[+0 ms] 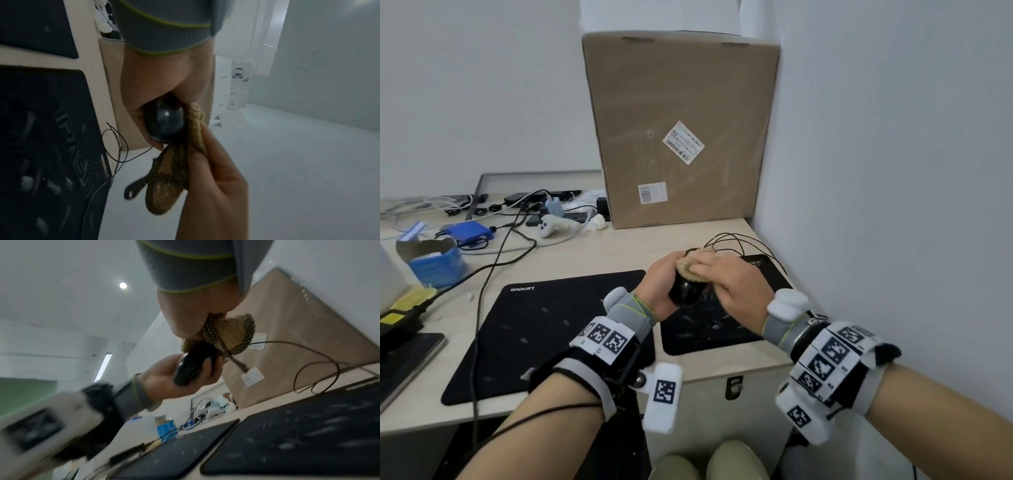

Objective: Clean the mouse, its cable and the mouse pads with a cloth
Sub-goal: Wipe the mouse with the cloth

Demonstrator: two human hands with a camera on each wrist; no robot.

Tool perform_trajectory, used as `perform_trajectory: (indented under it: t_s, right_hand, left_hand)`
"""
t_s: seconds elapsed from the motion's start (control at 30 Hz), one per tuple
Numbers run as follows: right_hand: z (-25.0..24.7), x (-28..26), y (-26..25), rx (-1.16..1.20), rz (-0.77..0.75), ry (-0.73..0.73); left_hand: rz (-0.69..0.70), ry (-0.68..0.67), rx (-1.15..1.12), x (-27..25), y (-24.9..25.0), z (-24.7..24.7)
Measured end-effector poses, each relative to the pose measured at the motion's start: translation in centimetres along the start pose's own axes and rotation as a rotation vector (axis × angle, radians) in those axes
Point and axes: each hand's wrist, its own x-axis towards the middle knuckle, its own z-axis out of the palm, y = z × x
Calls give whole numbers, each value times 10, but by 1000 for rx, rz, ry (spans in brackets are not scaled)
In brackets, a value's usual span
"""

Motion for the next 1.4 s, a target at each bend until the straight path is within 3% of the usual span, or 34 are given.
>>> perform_trajectory:
  t_s: [0.13,0.37,0.57,0.63,0.77,0.87,0.97,1.07,1.17,1.27,1.4]
  right_hand:
    - [9,-16,-8,-7,-170,-81]
    - [6,-43,-2,37,-230,-208]
    - [-7,-7,3,88,225,274]
    - [-7,17,2,36,300,226]
    - [-5,49,-2,19,407,-93]
    - [1,52,-12,8,342,-189]
    - [10,35,-27,-50,98,-159]
    - [17,5,-28,-104,-129,-142]
    - [16,-16,-20,-125,-176,-217]
    - [10,-22,0,-60,-31,-190]
    - [-5,6,7,92,299,187]
  left_hand:
    - [-76,23,-120,-2,0,-7]
    - [-83,57,-189,-1,5,-13]
    - [-98,12,-167,0,11,-7]
    - [-100,-21,-151,-3,7,1]
    - [-77,-41,-118,-3,1,9]
    - [-60,-14,-164,-3,5,3]
    - [-49,38,-274,-4,14,-9]
    - [-39,105,-246,-1,22,-19]
    - [25,101,-268,-1,30,-22]
    - [42,54,-244,-5,39,-24]
    - [-2,19,-93,-12,36,-19]
